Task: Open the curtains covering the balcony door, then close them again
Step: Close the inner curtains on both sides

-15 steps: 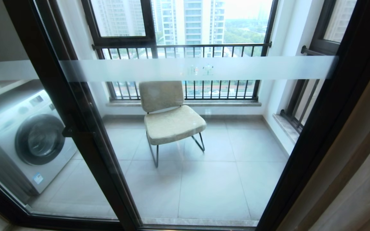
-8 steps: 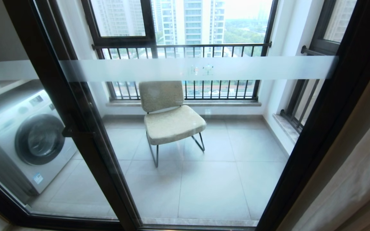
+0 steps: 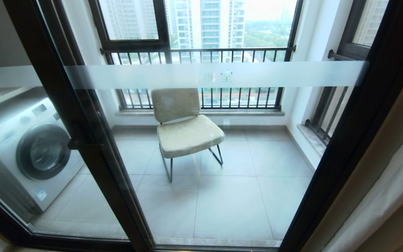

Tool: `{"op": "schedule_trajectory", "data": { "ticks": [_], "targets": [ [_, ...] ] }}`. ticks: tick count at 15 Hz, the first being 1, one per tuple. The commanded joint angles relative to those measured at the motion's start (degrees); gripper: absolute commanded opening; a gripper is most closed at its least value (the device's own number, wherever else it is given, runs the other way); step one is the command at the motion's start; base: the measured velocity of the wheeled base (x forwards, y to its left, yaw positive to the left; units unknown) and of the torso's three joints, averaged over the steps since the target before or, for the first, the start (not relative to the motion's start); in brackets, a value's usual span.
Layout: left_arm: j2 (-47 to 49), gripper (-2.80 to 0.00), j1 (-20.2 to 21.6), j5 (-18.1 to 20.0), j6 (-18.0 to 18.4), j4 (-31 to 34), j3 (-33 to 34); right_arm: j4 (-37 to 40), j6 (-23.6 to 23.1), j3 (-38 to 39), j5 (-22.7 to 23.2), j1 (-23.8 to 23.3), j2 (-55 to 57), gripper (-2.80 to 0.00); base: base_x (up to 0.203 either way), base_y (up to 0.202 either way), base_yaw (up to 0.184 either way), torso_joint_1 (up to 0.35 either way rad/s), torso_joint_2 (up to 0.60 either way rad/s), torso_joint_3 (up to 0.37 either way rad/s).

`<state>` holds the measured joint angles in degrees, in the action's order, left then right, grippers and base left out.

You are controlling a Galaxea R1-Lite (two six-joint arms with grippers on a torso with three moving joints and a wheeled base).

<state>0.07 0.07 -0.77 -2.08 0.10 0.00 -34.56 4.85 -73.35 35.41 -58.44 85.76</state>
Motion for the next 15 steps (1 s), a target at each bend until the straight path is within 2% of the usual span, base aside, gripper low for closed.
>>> {"op": "schedule_trajectory", "data": {
  "ticks": [1,6,10,15],
  "targets": [
    [0.0,-2.80,0.0,0.0,0.0,0.0,0.0,-1.1,-0.1,5.6,0.1,-1.4,-5.6,0.00,0.000,0.000,0.000,0.000,0.00,0.000],
    [0.0,-2.80,0.0,0.0,0.0,0.0,0.0,-5.6,0.0,22.1,-1.4,-6.0,-20.1,0.00,0.000,0.000,0.000,0.000,0.00,0.000],
    [0.0,-2.80,0.0,0.0,0.0,0.0,0.0,-8.8,3.3,32.6,-4.7,-6.7,-28.2,0.00,0.000,0.000,0.000,0.000,0.00,0.000],
    [0.0,-2.80,0.0,0.0,0.0,0.0,0.0,-19.7,4.3,44.6,-9.0,-6.7,-32.6,0.00,0.000,0.000,0.000,0.000,0.00,0.000]
  ]
}}
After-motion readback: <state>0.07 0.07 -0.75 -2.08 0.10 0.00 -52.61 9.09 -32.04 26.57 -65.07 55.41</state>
